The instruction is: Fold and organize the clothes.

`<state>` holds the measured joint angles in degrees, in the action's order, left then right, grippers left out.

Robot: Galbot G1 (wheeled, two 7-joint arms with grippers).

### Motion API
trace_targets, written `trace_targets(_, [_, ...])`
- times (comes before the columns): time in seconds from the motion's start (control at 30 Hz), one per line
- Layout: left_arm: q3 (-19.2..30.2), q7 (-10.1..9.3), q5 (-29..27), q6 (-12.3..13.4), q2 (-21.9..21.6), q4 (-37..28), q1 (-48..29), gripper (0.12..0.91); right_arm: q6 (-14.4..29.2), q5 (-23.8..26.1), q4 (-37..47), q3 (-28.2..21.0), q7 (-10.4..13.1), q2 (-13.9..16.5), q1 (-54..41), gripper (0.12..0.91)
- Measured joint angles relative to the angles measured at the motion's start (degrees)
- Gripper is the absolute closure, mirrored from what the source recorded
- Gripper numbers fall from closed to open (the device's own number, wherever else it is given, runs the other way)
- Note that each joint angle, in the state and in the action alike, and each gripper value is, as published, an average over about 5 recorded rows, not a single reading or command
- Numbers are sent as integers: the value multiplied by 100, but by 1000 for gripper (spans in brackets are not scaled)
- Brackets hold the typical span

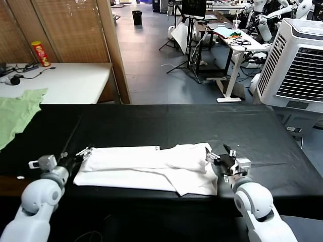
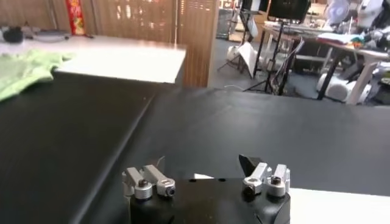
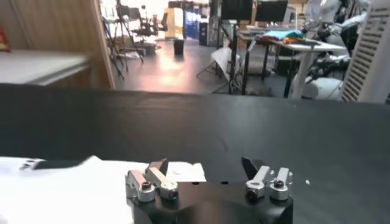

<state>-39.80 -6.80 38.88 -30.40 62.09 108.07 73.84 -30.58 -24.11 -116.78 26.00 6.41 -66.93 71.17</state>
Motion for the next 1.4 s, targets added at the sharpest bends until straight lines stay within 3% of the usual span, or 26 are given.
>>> trace_targets(0.3, [27, 52, -273, 139, 275, 73, 515, 239, 0, -30, -164, 39, -9, 53, 60, 227])
trace_targets(0.4, [44, 102, -370, 171, 323, 108, 606, 304, 6, -31, -165, 51, -16, 55, 62, 227])
trace_targets(0.67, [78, 131, -564, 204, 438, 50, 627, 706, 25, -23, -183, 50, -50, 54, 49, 227])
trace_targets(0.8, [88, 186, -606, 258, 451, -19, 590, 843, 31, -12, -191, 71, -61, 55, 51, 227])
trace_targets(0.93, [114, 228, -950, 434, 407, -119, 550, 880, 33, -11, -226, 123, -66, 55, 72, 227])
trace_targets(1.1, [30, 291, -1945, 865, 244, -293, 587, 880, 42, -12, -271, 200, -67, 44, 130, 227])
trace_targets(1.23, [-161, 263, -2794, 1237, -43, -436, 712, 880, 49, -6, -297, 208, -66, -14, 175, 227])
trace_targets(1.4, [-467, 244, -3274, 1498, -474, -468, 921, 880, 57, 49, -323, 173, -56, -108, 227, 227])
